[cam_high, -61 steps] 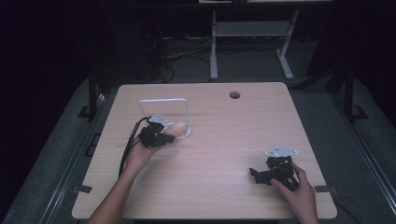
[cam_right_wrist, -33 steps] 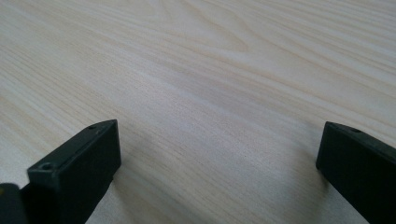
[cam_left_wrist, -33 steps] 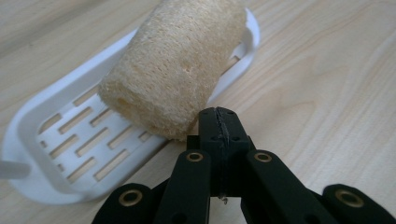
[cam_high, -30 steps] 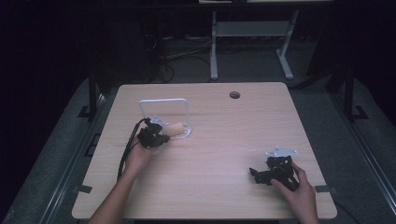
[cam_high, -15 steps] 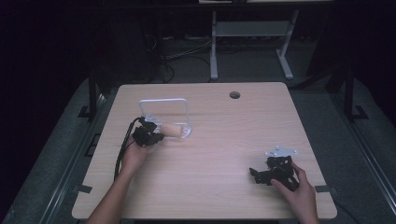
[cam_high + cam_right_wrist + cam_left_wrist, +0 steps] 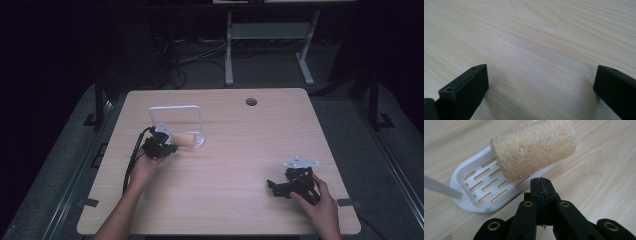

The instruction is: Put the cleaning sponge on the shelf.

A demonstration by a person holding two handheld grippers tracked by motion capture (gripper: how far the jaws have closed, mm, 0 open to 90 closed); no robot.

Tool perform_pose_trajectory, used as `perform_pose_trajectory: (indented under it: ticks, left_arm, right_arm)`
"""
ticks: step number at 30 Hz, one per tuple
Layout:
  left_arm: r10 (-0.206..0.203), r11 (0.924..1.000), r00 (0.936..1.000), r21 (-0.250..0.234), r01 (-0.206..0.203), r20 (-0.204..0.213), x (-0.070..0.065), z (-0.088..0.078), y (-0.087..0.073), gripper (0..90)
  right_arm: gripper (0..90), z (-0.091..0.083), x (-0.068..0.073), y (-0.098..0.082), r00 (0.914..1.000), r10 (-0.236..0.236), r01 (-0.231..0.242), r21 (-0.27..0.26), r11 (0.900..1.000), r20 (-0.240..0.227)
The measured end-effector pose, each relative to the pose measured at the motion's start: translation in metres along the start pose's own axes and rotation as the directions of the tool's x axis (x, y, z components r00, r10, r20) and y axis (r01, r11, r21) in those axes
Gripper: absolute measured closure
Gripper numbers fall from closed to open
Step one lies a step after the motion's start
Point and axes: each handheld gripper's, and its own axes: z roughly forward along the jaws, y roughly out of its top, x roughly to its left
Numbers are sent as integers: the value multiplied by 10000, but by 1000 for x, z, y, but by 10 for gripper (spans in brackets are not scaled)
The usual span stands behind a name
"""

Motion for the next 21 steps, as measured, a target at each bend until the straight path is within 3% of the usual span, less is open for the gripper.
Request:
perform_pose_trajectory:
  ticks: [6, 13, 21]
  left_arm:
    - [-61, 9997, 9998, -228, 65, 190, -3, -12, -5, 873]
    - [-118, 9991, 9996, -400, 128, 255, -8, -23, -13, 778]
    - [-5, 9985, 9999, -544, 12, 124, -15, -33, -20, 575]
  right_arm:
    - [0, 0, 0, 0, 10000, 2, -2, 3, 10000, 0]
    - [0, 0, 0, 0, 10000, 1, -1, 2, 10000, 2]
    - [0, 0, 0, 0, 10000, 1, -1, 2, 10000, 1]
